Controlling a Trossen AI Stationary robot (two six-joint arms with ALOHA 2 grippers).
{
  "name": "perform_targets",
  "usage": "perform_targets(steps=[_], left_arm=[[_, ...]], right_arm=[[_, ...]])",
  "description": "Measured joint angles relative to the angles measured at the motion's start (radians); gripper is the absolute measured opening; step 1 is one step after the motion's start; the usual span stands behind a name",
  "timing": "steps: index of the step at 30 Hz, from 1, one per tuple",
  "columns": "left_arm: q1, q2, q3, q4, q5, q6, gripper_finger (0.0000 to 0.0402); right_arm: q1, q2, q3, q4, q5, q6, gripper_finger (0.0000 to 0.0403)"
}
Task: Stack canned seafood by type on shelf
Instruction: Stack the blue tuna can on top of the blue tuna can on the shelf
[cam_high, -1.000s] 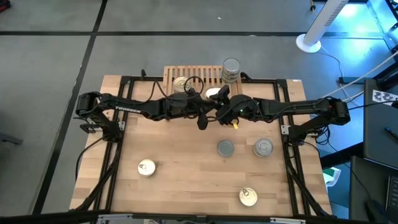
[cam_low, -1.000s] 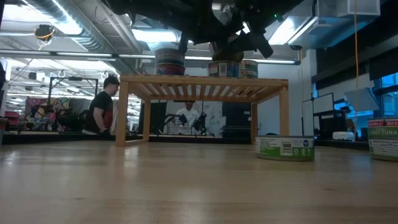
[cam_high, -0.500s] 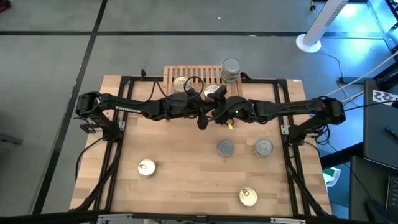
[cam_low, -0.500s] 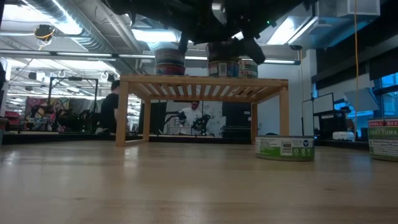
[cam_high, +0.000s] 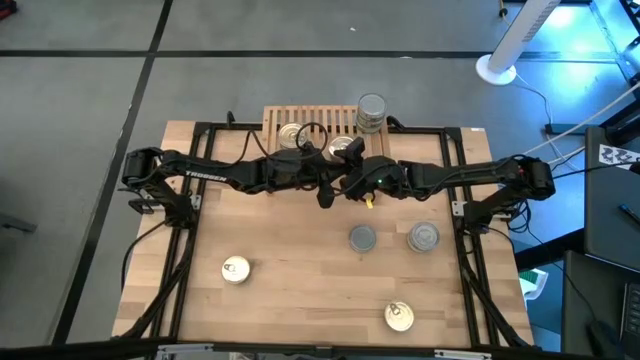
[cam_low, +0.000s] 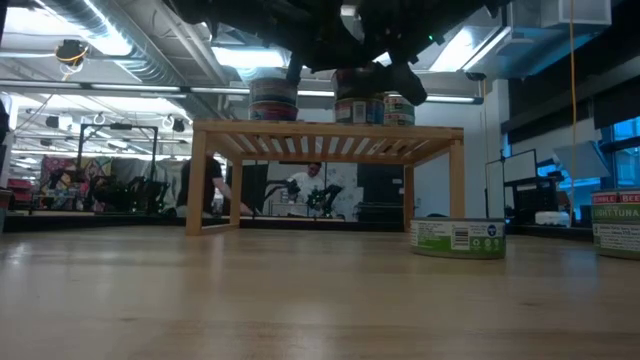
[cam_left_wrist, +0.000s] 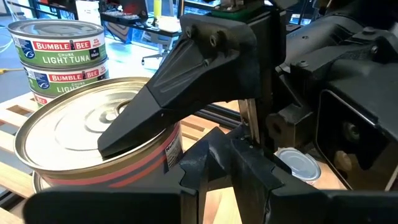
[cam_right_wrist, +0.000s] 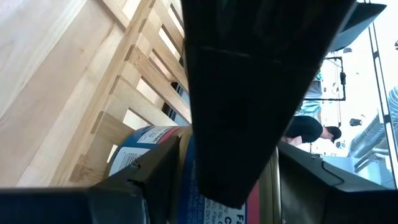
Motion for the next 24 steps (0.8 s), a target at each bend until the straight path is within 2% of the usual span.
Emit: perform_targets(steps=[24], left_arm=[[0.0,0.0,0.0,0.0,0.0,-0.001,0.006]], right_arm=[[-0.001,0.002,-0.002,0.066,-0.002,0.011,0.023]])
